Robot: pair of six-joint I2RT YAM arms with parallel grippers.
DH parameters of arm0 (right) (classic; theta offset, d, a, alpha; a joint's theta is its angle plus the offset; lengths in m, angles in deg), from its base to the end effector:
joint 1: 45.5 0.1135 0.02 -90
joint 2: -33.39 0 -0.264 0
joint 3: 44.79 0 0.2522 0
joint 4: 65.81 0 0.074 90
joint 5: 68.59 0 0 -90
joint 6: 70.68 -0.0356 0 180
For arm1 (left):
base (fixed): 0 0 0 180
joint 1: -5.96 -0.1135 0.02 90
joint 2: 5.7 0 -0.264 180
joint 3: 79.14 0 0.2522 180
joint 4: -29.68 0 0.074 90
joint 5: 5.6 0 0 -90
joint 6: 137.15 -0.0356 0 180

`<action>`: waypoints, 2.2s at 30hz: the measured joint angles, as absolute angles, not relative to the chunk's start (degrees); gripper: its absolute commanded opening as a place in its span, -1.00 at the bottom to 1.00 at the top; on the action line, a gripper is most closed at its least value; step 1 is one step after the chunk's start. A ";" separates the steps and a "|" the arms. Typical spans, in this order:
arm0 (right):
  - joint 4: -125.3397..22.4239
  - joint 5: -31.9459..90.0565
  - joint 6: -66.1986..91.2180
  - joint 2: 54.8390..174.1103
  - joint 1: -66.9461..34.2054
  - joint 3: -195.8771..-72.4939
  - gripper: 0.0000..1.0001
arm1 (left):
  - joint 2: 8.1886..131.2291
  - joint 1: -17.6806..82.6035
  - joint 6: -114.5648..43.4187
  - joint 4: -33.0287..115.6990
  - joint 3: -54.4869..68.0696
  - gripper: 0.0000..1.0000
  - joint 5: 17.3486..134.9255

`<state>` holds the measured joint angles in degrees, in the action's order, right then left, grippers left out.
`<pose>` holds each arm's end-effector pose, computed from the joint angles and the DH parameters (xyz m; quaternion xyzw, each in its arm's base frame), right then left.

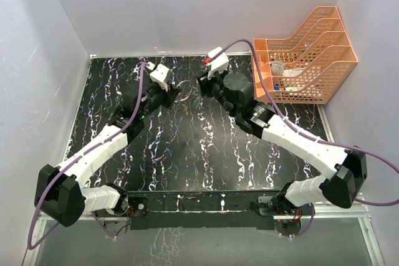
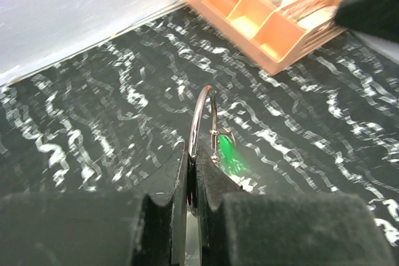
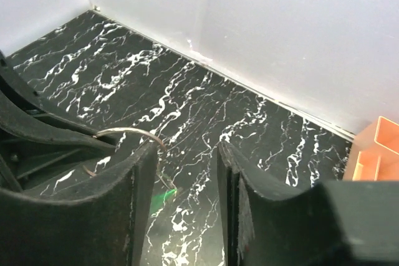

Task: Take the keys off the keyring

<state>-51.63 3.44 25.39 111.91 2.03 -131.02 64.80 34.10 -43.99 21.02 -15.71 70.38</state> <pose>0.2272 0.2320 0.3939 -0.2393 0.7045 0.1239 0.6565 0.2522 -0.1447 0.3343 0.2351 0.6567 -0.2739 0.6622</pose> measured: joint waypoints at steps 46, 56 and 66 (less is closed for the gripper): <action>-101.57 15.04 21.46 108.44 2.01 -97.01 0.79 | 51.71 34.98 -55.27 45.66 0.68 -1.00 65.39; -103.32 15.81 19.82 109.99 1.97 -98.76 0.69 | 49.26 34.98 -53.74 43.73 0.64 -1.00 63.97; -103.32 15.57 19.29 111.26 1.97 -100.22 0.29 | 49.26 34.98 -53.07 43.45 0.20 -1.00 63.95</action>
<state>-103.32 15.57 19.29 111.26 1.97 -100.22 49.26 34.98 -53.07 43.45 0.20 63.95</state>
